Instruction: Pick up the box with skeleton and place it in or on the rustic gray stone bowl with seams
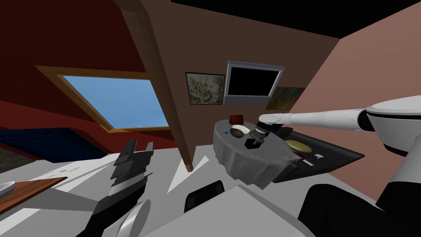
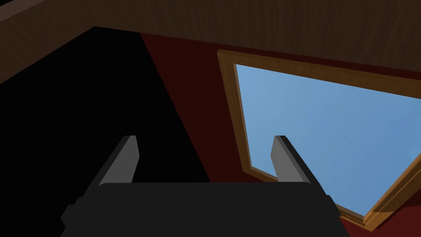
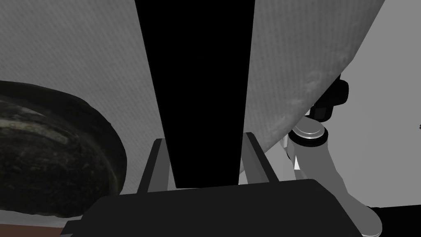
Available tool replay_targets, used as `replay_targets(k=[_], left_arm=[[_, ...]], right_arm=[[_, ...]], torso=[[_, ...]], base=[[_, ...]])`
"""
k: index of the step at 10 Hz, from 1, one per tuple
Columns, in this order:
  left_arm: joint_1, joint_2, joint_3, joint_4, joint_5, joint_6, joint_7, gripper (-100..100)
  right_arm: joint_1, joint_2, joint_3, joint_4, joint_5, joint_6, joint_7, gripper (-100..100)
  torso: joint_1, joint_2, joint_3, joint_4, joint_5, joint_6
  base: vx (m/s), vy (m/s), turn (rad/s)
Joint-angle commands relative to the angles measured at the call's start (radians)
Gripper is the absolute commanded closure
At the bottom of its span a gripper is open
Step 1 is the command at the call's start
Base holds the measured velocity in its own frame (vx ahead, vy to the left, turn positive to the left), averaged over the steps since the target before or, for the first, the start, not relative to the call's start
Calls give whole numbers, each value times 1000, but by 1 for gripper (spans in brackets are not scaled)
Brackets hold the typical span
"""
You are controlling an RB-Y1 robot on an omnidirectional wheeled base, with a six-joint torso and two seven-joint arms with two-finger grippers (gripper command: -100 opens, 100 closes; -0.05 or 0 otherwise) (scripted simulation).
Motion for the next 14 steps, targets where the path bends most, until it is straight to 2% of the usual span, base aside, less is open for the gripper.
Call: replay_targets(k=[1, 2, 3, 4, 5, 6, 7, 8, 9, 10, 11, 12, 14], left_arm=[[0, 0, 0, 0, 0, 0, 0, 0], [-1, 0, 0, 0, 0, 0, 0, 0], [0, 0, 0, 0, 0, 0, 0, 0], [-1, 0, 0, 0, 0, 0, 0, 0], [-1, 0, 0, 0, 0, 0, 0, 0], [0, 0, 0, 0, 0, 0, 0, 0], [-1, 0, 0, 0, 0, 0, 0, 0], [0, 0, 0, 0, 0, 0, 0, 0], [0, 0, 0, 0, 0, 0, 0, 0], [0, 0, 0, 0, 0, 0, 0, 0], [0, 0, 0, 0, 0, 0, 0, 0], [0, 0, 0, 0, 0, 0, 0, 0], [0, 0, 0, 0, 0, 0, 0, 0]], right_arm=[[-4, -17, 37, 29, -42, 6, -8, 100], [-4, -17, 37, 29, -42, 6, -8, 100], [-13, -33, 81, 58, -86, 12, -21, 100], [-23, -50, 109, 87, -114, 17, -33, 100], [-23, -50, 132, 87, -129, 17, -33, 100], [-32, -66, 170, 117, -158, 22, -46, 100], [-32, -66, 179, 117, -172, 22, -46, 100], [-41, -82, 210, 146, -216, 28, -59, 100], [-41, -82, 226, 146, -216, 28, -59, 100], [-51, -99, 266, 175, -256, 33, -71, 100], [-51, -99, 274, 175, -259, 33, -71, 100], [-60, -115, 302, 204, -303, 38, -84, 100], [-60, -115, 321, 204, -303, 38, -84, 100]], torso=[[0, 0, 0, 0, 0, 0], [-4, 4, 2, 0, -1, -3], [-5, 6, 4, 1, -1, -2], [-4, 10, 5, 1, -2, -4], [-8, 12, 7, 2, -2, -2], [-6, 11, 6, 2, -3, -2], [-7, 9, 5, 2, -2, -4], [-7, 6, 4, 2, -2, -1], [-6, 7, 4, 2, -1, -2], [-4, 6, 4, 2, -1, -1], [-2, 7, 4, 2, 0, -2], [-3, 6, 4, 2, 0, -1], [-4, 8, 5, 3, 0, 0]], base=[[-121, -83, 354], [-148, -88, 369], [-211, -66, 419], [-263, -123, 430], [-199, -80, 369], [-180, -87, 455], [-128, -80, 209], [-149, -52, 283], [-140, -30, 242], [-173, -6, 357], [-146, -22, 260], [-184, -52, 298], [-106, -21, 165]])
